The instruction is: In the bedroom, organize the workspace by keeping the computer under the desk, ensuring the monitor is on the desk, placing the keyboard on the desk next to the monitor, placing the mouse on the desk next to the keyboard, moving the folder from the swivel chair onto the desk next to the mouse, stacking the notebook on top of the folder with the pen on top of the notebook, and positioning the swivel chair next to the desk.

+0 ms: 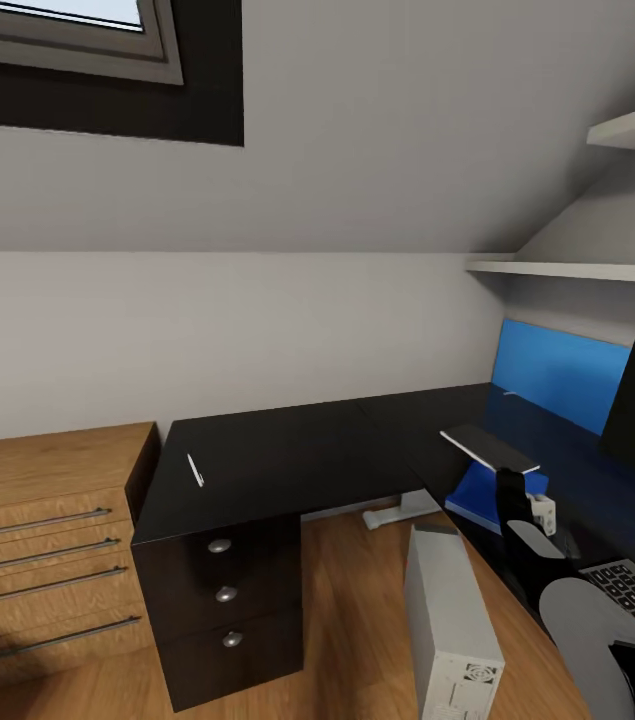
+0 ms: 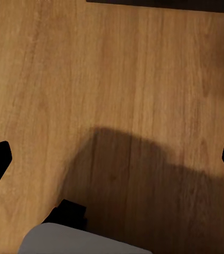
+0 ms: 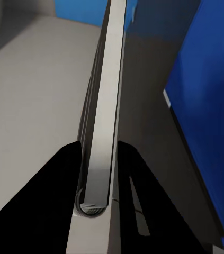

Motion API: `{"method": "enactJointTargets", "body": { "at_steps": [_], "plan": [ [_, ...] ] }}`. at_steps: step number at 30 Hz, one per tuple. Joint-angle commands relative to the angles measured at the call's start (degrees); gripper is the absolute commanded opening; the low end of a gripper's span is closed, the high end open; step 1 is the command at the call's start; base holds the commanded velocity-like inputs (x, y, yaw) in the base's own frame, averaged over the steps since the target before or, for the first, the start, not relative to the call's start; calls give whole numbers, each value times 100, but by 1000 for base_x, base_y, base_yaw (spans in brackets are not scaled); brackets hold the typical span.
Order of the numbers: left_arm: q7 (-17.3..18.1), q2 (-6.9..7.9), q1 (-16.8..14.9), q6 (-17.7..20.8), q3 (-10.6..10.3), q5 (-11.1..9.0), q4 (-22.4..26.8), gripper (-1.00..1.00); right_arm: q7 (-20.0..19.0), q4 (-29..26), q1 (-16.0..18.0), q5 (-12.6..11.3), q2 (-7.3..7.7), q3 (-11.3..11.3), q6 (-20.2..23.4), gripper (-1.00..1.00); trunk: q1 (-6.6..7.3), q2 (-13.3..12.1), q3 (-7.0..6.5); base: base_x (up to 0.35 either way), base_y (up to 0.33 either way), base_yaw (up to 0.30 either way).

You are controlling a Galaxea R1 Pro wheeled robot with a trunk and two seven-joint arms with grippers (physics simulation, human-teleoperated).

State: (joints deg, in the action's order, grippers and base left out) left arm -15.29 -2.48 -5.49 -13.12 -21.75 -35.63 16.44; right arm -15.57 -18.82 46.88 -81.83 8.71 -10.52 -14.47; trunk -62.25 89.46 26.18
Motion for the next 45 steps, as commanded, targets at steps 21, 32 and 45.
{"method": "enactJointTargets", "body": {
  "at_steps": [21,32,45],
  "plan": [
    [-36,2,-4,-23,-49,-41,0,100,274,35,5,-11,-15,90,-1213,-100,0,3,6,0,0,0],
    [-36,2,-4,-24,-49,-41,0,100,1168,13,5,278,-19,423,-1206,-100,0,3,6,0,0,0],
    [-36,2,-4,-24,-49,-41,0,100,1443,0,8,313,-18,470,-1199,-100,0,3,6,0,0,0]
  ]
}}
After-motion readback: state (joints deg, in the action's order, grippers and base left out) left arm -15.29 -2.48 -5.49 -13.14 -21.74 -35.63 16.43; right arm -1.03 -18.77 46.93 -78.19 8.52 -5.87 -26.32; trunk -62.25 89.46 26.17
